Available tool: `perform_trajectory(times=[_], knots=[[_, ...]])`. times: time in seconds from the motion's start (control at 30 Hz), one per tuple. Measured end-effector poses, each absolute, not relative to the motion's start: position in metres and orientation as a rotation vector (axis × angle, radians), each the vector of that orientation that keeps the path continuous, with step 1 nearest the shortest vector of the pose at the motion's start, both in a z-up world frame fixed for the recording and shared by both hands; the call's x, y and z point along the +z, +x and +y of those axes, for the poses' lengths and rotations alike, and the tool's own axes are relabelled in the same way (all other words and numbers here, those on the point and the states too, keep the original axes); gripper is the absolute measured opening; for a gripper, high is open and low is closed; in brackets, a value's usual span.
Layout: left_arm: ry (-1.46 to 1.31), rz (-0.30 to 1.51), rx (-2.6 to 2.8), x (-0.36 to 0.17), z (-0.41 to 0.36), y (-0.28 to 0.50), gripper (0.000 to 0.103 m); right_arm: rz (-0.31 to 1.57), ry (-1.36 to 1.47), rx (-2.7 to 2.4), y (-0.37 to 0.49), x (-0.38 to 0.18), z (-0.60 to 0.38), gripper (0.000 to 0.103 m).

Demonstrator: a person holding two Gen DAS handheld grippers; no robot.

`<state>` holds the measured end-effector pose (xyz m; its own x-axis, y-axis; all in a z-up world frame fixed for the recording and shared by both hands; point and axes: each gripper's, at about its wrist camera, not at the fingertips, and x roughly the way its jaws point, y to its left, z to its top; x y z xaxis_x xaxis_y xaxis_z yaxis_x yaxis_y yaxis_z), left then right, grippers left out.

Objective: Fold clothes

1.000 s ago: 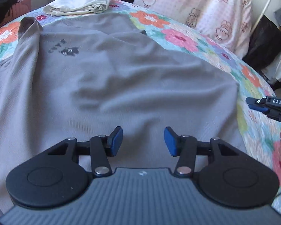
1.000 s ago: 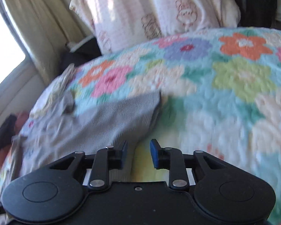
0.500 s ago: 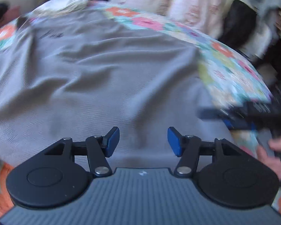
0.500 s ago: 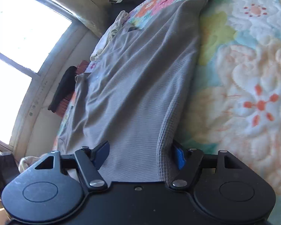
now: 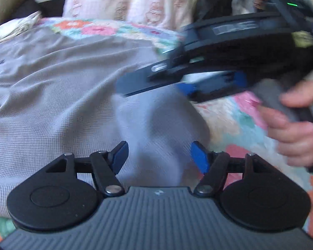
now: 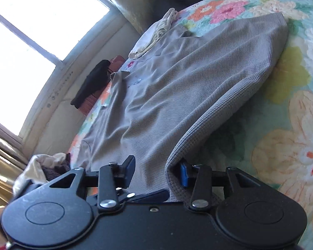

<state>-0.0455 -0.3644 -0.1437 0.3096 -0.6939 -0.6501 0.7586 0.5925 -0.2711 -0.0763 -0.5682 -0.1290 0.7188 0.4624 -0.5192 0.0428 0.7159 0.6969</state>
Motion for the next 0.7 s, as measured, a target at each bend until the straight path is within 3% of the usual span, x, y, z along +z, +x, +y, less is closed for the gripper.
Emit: perform_trajectory(times=[0.03,0.07,0.1,0.3,0.47,0.7], knots=[[0.049,0.853,-0.909,-0.146,-0.361,-0.036,0.044,0.736,0.766,0.260,-0.079,-0.128,-0.572,0.052],[-0.007,0.895,-0.874,-0.149,-0.356,-0.026,0.019,0.728,0.762,0.248,-0.079,-0.127,-0.575,0.052],[-0.068,0.919,-0.862,-0.150,-0.348,-0.017,0.010,0.721,0.758,0.237,-0.080,-0.126,-0.578,0.053],[-0.082,0.839,-0.763,-0.142,-0.308,-0.004,0.010,0.813,0.565,0.070,-0.080,-0.131,-0.584,0.055],[-0.095,0.864,-0.723,-0.147,-0.293,0.003,0.010,0.815,0.702,0.147,-0.081,-0.154,-0.587,0.061],[-0.055,0.836,-0.804,-0.142,-0.292,-0.011,0.014,0.855,0.525,0.121,-0.070,-0.171,-0.563,0.062]])
